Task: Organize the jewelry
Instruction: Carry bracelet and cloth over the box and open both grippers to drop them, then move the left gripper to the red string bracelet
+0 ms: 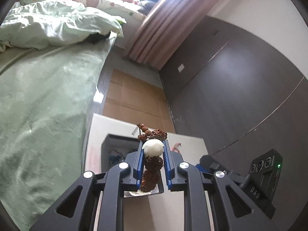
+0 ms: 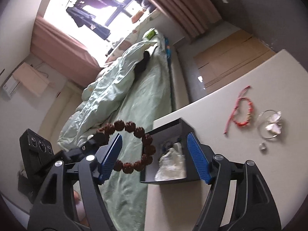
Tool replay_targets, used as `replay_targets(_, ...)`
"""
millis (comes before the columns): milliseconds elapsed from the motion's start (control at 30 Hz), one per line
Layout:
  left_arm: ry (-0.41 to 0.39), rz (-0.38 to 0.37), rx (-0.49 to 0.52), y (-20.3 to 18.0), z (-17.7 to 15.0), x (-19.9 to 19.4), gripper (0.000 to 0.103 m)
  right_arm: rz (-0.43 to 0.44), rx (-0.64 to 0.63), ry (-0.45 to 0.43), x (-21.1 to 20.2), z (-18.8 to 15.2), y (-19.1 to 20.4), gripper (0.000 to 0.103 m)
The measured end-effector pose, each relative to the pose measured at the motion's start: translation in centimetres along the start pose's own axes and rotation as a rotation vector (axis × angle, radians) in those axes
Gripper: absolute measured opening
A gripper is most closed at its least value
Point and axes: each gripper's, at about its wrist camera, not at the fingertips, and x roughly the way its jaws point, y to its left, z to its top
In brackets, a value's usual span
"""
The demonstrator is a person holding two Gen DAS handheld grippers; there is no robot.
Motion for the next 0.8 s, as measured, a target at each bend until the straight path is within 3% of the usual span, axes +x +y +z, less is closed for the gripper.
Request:
replay_targets(33,0.009,0.029,-0.003,-0.1,-0.1,0.4,0.018,-0.009,0.004,-0.002,-0.1,0.2,-0.3,0.071)
replay_targets(67,0.008,0.057,0.002,-0.2,-0.2,0.6,0.032,-0.016,0.010,-0.003,-0.3,0.3,-0.6,0.071)
replay_targets(100,0.000,0.075,0.004,-0.2,-0.2,0.7,0.065,-0.019,0.016,-0.005,-0.6,0.4,-0.9,0.071)
replay_targets(133,-0.019,0.087,0.001,-0.2,-0.2,0.5,0.078,-0.020,0.026,-0.009,-0.9,0.7,-1.2,0.071)
replay_targets(167,-0.055,0.086,0.002,-0.4,-0.3,0.0,0.083,-0.021,0.032,-0.017,-1.1,0.9,-1.3,0.071)
replay_targets(467,-0.032,0.062,0.097,-3.3,-1.1,1.4,0.075,-0.094,0.076,-0.089,-5.1,2.8,-4.4,0.071)
replay_targets(800,0.052,0.042,0.207,-7.6,-3.2,6.2,0.055,-0.242,0.177,-0.039,-6.2,3.3,-9.1,0.071)
